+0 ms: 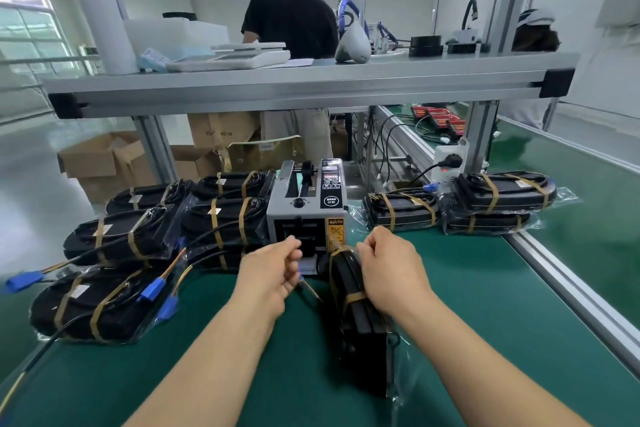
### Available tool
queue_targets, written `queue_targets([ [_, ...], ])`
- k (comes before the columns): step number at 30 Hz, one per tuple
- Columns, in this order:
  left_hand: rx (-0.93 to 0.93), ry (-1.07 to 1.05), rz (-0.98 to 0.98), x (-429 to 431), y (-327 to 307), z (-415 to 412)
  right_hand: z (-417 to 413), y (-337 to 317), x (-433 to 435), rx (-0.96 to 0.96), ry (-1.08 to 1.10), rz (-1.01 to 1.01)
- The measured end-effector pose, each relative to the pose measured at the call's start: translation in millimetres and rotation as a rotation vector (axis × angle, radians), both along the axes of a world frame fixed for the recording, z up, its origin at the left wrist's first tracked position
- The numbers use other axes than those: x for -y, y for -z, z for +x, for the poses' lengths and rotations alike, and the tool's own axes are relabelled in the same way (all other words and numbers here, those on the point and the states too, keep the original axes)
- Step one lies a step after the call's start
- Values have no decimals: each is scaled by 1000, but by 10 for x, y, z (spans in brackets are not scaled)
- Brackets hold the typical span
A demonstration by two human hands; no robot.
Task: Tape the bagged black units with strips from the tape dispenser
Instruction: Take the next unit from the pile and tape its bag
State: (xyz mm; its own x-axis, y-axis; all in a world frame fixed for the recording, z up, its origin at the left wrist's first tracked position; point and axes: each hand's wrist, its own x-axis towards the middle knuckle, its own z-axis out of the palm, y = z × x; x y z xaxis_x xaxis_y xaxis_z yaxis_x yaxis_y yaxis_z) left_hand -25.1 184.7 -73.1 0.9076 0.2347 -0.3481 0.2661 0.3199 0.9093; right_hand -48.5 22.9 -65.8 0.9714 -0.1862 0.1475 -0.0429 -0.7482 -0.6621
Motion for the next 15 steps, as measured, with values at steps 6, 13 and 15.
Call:
queue_targets([
  [6, -155, -57, -148, 49, 45, 377, 4, 13, 41, -13, -5, 18],
  [13, -145, -241, -154, 212, 14, 459, 35, 34, 37, -12, -11, 24],
  [15, -106, -327, -118, 254, 13, 436, 35, 34, 43, -11, -10, 31],
])
